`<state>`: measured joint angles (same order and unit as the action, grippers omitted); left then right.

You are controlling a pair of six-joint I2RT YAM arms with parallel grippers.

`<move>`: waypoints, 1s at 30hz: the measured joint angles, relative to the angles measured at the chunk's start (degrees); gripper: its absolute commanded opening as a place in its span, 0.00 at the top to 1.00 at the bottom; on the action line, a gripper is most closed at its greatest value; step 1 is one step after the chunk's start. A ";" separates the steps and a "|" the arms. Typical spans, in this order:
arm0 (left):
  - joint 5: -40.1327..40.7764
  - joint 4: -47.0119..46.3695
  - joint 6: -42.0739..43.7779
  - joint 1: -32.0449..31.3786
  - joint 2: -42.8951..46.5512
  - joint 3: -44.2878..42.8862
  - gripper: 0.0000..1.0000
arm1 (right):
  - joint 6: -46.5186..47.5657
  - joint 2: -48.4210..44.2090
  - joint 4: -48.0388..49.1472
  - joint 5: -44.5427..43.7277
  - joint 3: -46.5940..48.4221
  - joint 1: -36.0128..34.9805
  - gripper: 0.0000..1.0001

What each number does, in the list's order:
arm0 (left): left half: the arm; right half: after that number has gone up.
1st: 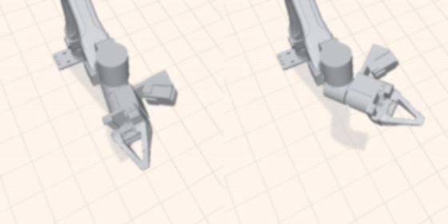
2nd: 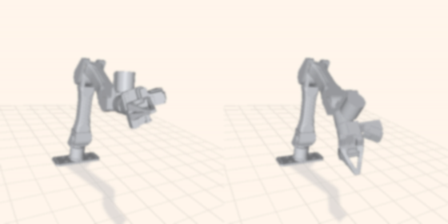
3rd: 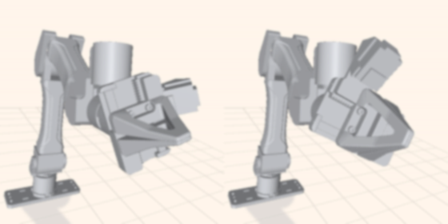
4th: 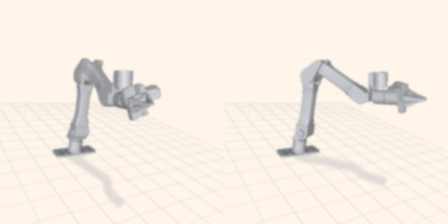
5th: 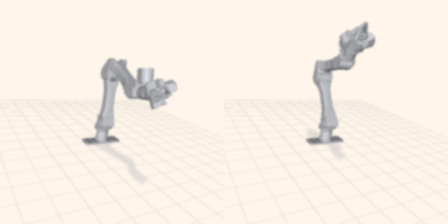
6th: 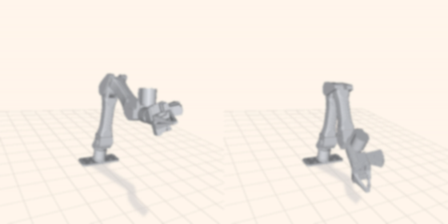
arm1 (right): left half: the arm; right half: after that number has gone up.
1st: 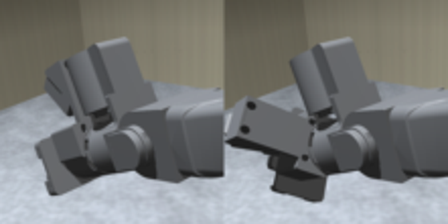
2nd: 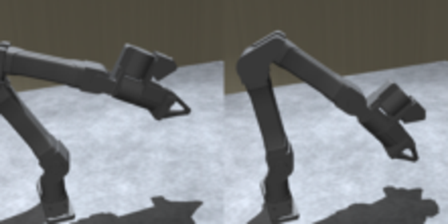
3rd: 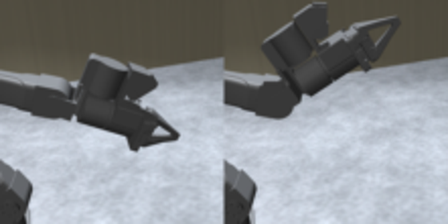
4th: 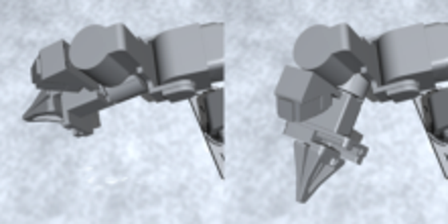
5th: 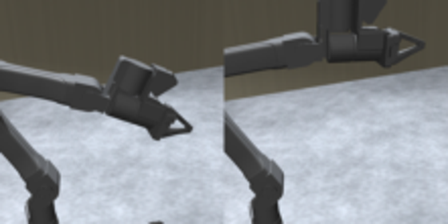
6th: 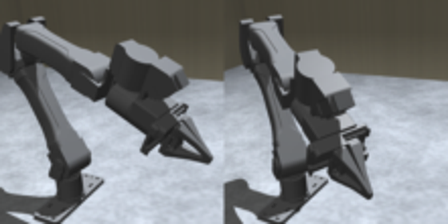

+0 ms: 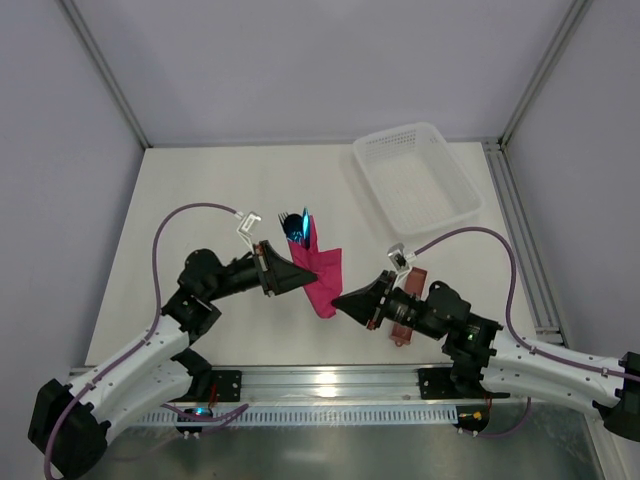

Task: Place the utensils on the paper napkin and roll it up
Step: Adjust the napkin, then roll the napkin.

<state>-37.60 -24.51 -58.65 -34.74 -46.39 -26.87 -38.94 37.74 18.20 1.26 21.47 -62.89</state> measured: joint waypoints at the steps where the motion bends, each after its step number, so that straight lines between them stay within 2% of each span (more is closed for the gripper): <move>1: -0.04 -0.39 -0.28 0.00 -0.02 0.00 1.00 | 0.00 -0.07 0.26 0.00 -0.04 0.00 0.96; 4: -0.48 -1.25 -0.98 0.00 -0.15 0.00 1.00 | 0.00 -0.35 0.57 -0.02 -0.17 0.00 0.94; 5: -0.66 -1.51 -1.05 0.00 -0.28 0.00 1.00 | 0.00 -0.37 0.50 -0.20 -0.17 0.00 0.85; 7: -0.90 -1.79 -1.18 0.00 -0.61 0.00 1.00 | 0.04 -0.37 -0.26 -0.96 -0.15 0.00 0.77; 10: -0.90 -1.27 -0.81 0.00 -0.94 -0.02 1.00 | 0.46 -0.87 -7.17 -3.43 2.05 0.00 0.70; 14: -0.74 0.87 0.61 0.00 -1.18 -0.15 1.00 | 1.75 -3.32 -19.69 -8.37 8.72 0.00 0.64; 17: -0.57 2.12 1.33 0.00 -1.66 -0.15 1.00 | 2.82 -4.13 -23.82 -11.21 13.14 0.00 0.63; 20: -0.33 2.93 2.14 0.00 -2.08 -0.15 1.00 | 3.45 -3.13 -24.35 -11.91 15.76 -0.02 0.63; 30: 0.48 6.36 3.78 0.00 -1.42 -0.15 1.00 | 5.88 7.93 -22.32 -11.61 17.81 -3.82 0.50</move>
<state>-37.12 -18.15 -54.87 -34.74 -47.81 -27.03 -33.06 45.67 -4.12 -10.35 39.29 -66.72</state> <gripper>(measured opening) 0.116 0.480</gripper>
